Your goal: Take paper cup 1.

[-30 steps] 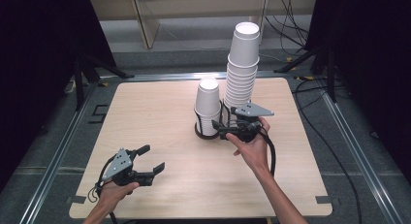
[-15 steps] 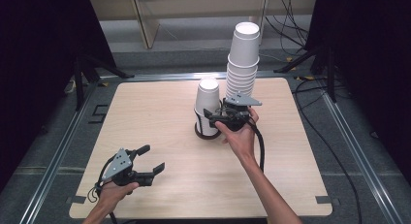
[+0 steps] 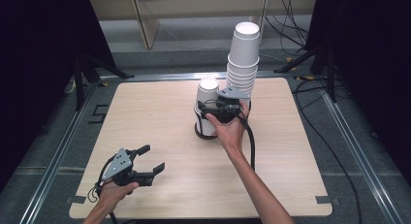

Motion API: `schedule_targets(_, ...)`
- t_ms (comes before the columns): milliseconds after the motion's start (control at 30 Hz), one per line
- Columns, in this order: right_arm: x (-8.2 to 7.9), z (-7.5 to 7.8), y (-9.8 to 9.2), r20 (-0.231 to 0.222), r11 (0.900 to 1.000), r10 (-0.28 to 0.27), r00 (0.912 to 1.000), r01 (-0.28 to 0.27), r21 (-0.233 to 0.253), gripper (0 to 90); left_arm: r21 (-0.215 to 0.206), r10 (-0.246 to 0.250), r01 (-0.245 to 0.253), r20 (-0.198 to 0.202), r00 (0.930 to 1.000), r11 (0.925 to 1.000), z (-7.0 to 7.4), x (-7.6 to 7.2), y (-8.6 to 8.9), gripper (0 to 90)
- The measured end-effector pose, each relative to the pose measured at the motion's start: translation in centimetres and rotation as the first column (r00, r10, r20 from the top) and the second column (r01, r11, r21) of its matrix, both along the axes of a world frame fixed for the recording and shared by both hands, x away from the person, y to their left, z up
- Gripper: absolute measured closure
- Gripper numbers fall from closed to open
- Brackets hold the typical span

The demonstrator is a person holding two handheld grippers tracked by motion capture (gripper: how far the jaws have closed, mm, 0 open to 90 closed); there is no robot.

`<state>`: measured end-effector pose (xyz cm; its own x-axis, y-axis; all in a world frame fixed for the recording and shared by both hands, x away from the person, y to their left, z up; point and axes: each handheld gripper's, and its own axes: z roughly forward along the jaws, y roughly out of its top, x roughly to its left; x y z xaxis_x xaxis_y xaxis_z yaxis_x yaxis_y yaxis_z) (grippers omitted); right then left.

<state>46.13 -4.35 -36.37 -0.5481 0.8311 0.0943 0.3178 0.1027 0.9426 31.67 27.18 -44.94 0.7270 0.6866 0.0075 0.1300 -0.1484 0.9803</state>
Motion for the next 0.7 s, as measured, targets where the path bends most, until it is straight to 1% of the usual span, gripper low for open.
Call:
schedule_targets(67,0.1,0.0,0.1,-0.003,1.000,-0.007,1.0000,0.007,0.003,15.9,-0.001,-0.001,0.001,0.001,1.0000,1.0000,0.0,0.0,0.0,14.7)
schedule_targets(100,0.4,-0.1,0.1,0.004,1.000,-0.008,1.0000,0.008,0.003,15.6,0.002,-0.001,0.001,0.003,1.0000,1.0000,0.0,0.0,0.0,14.7)
schedule_targets(133,0.6,-0.3,0.1,-0.017,1.000,-0.018,0.9997,0.019,0.006,15.4,0.002,-0.003,0.003,0.002,1.0000,1.0000,0.0,0.0,0.0,14.7)
schedule_targets(200,0.7,-0.3,0.2,-0.023,1.000,-0.023,0.9995,0.023,0.005,15.6,-0.003,-0.003,0.003,0.000,1.0000,1.0000,0.0,0.0,0.0,14.7)
schedule_targets(233,0.9,-0.4,0.3,-0.012,1.000,-0.029,0.9995,0.028,-0.012,15.5,-0.002,-0.001,0.001,-0.001,1.0000,1.0000,0.0,0.0,0.0,14.7)
schedule_targets(267,0.9,-0.4,0.4,-0.026,0.999,-0.039,0.9989,0.039,0.003,15.6,0.001,-0.001,0.001,-0.002,1.0000,1.0000,0.0,0.0,0.0,14.7)
schedule_targets(300,1.1,-0.5,0.4,-0.022,0.999,-0.042,0.9989,0.042,0.010,15.5,0.000,-0.002,0.002,-0.001,1.0000,1.0000,0.0,0.0,0.0,14.7)
schedule_targets(367,1.2,-0.5,0.5,-0.020,0.999,-0.049,0.9986,0.049,0.005,15.6,-0.002,-0.002,0.002,-0.001,1.0000,1.0000,0.0,0.0,0.0,14.7)
schedule_targets(433,1.4,-0.6,0.9,-0.027,0.998,-0.058,0.9980,0.058,0.014,15.2,-0.002,-0.002,0.002,0.000,1.0000,1.0000,0.0,0.0,0.0,14.7)
schedule_targets(467,1.5,-0.5,1.0,-0.026,0.998,-0.066,0.9975,0.066,-0.004,15.4,-0.002,-0.003,0.003,0.000,1.0000,1.0000,0.0,0.0,0.0,14.7)
schedule_targets(500,1.6,-0.6,1.0,-0.021,0.998,-0.070,0.9973,0.070,-0.007,15.5,-0.002,-0.003,0.003,-0.001,1.0000,1.0000,0.0,0.0,0.0,14.7)
schedule_targets(533,1.6,-0.6,1.2,-0.031,0.997,-0.074,0.9968,0.074,0.010,15.4,-0.002,-0.003,0.003,0.001,1.0000,1.0000,0.0,0.0,0.0,14.7)
schedule_targets(600,1.7,-0.6,1.3,-0.038,0.997,-0.078,0.9962,0.079,0.011,15.3,-0.001,-0.003,0.003,0.002,1.0000,1.0000,0.0,0.0,0.0,14.7)
schedule_targets(633,1.8,-0.6,1.5,-0.035,0.996,-0.092,0.9952,0.092,0.004,15.3,-0.001,-0.004,0.004,0.001,1.0000,1.0000,0.0,0.0,0.0,14.7)
schedule_targets(667,1.8,-0.6,1.5,-0.035,0.996,-0.092,0.9952,0.092,0.004,15.3,-0.001,-0.004,0.004,0.001,1.0000,1.0000,0.0,0.0,0.0,14.7)
schedule_targets(700,1.8,-0.6,1.5,-0.032,0.996,-0.094,0.9950,0.094,-0.006,15.3,-0.002,-0.004,0.004,0.000,1.0000,1.0000,0.0,0.0,0.0,14.7)
